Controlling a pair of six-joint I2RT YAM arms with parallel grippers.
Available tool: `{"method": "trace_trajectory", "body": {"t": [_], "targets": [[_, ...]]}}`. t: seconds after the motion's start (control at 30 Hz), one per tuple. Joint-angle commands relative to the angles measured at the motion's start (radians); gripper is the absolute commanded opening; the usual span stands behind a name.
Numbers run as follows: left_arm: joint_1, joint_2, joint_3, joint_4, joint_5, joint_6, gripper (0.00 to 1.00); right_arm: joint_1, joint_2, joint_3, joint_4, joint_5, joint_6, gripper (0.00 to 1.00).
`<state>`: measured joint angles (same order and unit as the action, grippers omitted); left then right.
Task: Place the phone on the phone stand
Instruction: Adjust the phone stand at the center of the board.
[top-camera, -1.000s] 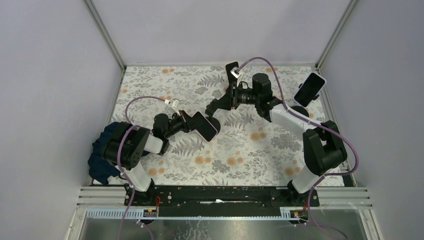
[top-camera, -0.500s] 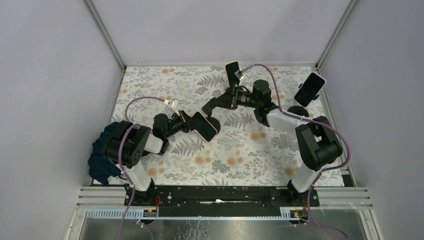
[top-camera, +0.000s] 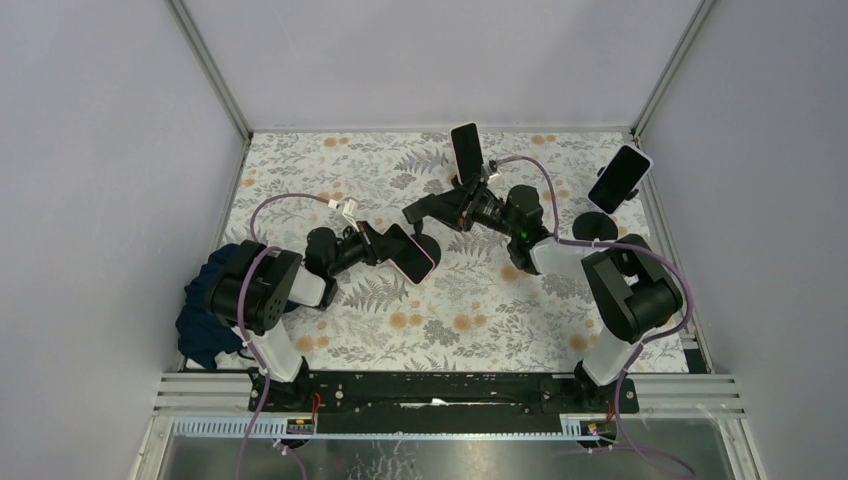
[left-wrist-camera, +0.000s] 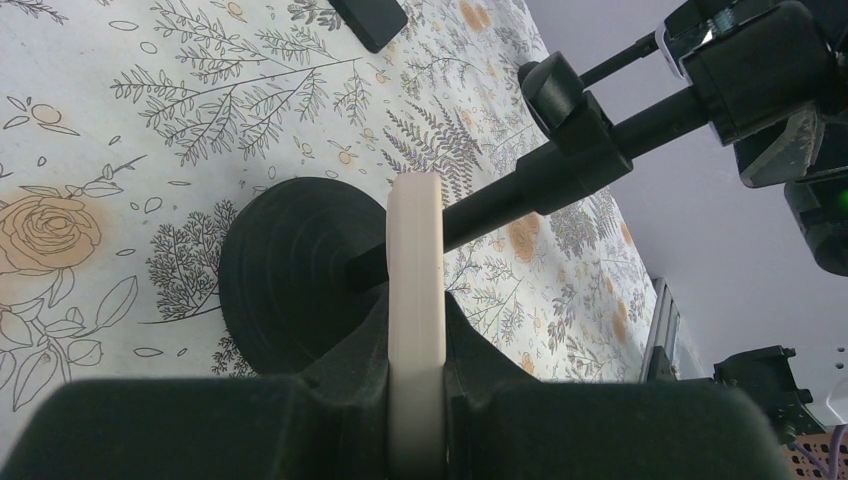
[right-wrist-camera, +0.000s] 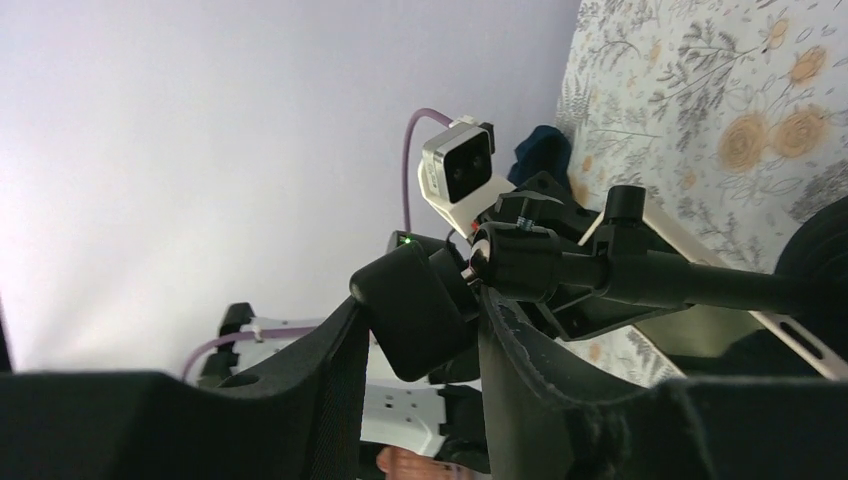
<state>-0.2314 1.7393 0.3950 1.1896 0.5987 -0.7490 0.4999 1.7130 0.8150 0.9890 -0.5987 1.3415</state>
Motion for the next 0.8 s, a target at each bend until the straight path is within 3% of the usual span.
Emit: {"method": "trace_trajectory", "body": {"t": [0.0,0.43,0.5,0.6,0.67,0.77], "targets": [[0.017,0.040,0.000,-0.048,-0.138,0.107,0.00,0.062,0.085,-0.083,-0.171,-0.123,0.263,0.00],[0.017,0.044,-0.001,-0.029,-0.132,0.086,0.00,0.048,0.086,-0.068,-0.036,-0.111,0.359,0.03],[0.017,0.044,0.000,-0.028,-0.131,0.085,0.00,0.048,0.083,-0.048,-0.013,-0.125,0.326,0.16],[0.017,0.044,0.005,-0.022,-0.120,0.083,0.00,0.032,0.063,0.027,-0.036,-0.172,0.191,0.49],[0.017,0.041,0.008,-0.021,-0.114,0.083,0.00,0.008,0.046,0.062,-0.044,-0.215,0.098,0.56],[0.017,0.030,0.011,-0.029,-0.105,0.092,0.00,-0.017,-0.016,0.154,-0.339,-0.268,-0.203,0.57]]}}
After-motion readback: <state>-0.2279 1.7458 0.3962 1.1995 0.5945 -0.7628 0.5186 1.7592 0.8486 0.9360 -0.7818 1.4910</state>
